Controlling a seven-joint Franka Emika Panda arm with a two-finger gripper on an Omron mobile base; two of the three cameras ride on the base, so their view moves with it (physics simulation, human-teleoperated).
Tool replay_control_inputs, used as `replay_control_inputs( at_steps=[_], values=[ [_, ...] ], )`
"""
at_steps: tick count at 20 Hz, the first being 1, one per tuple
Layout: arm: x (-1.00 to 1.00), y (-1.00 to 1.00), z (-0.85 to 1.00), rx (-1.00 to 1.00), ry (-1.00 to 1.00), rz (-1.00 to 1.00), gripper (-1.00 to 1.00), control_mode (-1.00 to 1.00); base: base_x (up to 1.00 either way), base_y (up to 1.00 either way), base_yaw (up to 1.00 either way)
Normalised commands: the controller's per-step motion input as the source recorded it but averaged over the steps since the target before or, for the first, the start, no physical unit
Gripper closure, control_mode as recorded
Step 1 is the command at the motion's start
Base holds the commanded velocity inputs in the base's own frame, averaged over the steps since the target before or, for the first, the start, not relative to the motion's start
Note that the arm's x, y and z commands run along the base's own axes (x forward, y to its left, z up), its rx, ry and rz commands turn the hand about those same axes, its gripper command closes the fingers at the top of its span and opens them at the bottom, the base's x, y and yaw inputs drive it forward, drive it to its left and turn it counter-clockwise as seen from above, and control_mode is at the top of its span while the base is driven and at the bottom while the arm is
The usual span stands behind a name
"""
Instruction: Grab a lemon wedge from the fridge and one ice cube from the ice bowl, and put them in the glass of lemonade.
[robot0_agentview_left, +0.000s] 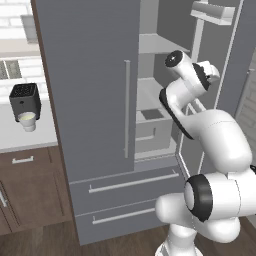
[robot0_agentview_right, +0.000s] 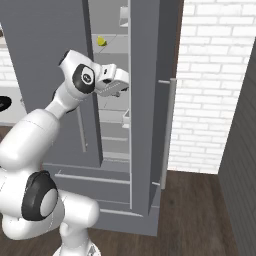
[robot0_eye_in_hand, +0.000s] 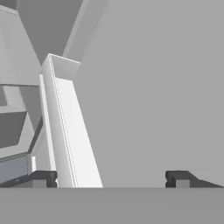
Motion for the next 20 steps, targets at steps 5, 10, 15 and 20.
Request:
replay_control_inputs(
  at_steps=[5,10,15,20],
  values=[
    [0.41,-0.56,0.0,0.0,0.06,0.0,-1.0,-1.0,0.0,0.0,0.0],
    [0.21,-0.69,0.0,0.0,0.02,0.0,-1.0,-1.0,0.0,0.0,0.0],
    [0.07,-0.63,0.0,0.0,0.0,-0.02,-1.0,-1.0,0.0,0.0,0.0],
    [-0.18,-0.04,0.07,0.0,0.0,0.01,-1.0,-1.0,0.0,0.0,0.0]
  ],
)
